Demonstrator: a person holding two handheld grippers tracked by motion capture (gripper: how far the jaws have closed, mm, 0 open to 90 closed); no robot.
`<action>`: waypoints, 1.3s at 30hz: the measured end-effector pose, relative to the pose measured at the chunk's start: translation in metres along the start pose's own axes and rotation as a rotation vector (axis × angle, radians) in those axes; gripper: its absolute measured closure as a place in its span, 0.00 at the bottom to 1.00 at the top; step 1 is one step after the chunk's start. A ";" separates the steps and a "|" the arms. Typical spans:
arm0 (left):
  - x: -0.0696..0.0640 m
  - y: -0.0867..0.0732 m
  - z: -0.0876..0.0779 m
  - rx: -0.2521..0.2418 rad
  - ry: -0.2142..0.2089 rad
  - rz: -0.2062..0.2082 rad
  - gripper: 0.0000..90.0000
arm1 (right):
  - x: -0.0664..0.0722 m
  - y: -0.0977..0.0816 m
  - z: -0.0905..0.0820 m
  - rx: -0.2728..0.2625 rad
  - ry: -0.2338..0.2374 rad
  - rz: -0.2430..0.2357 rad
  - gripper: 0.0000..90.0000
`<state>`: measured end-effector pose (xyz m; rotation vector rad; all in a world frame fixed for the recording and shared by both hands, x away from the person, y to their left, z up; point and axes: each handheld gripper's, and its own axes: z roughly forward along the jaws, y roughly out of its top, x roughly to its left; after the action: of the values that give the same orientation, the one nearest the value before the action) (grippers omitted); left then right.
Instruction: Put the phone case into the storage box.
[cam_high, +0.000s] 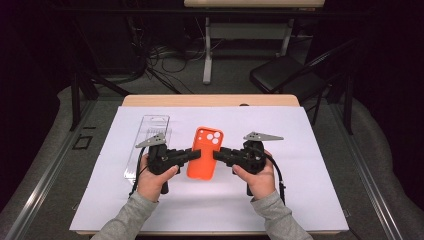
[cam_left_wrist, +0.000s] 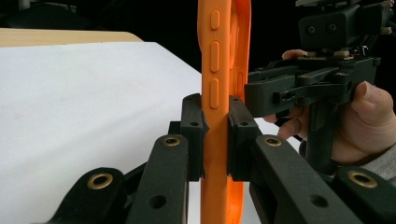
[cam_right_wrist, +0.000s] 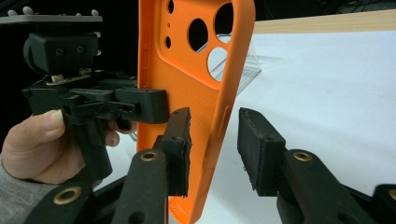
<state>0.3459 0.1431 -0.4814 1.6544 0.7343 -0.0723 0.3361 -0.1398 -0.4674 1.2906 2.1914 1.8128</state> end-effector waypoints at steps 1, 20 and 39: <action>0.000 0.000 0.000 0.000 0.000 0.000 0.90 | 0.000 0.000 0.000 0.000 0.000 0.000 0.72; -0.002 -0.001 0.002 0.007 -0.008 -0.003 0.90 | -0.004 -0.001 0.000 0.007 0.018 0.019 0.85; -0.002 -0.002 0.002 0.005 -0.007 -0.008 0.90 | -0.007 -0.002 -0.001 0.000 0.038 0.058 0.89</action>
<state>0.3445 0.1403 -0.4825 1.6556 0.7353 -0.0857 0.3395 -0.1449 -0.4722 1.3450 2.1944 1.8730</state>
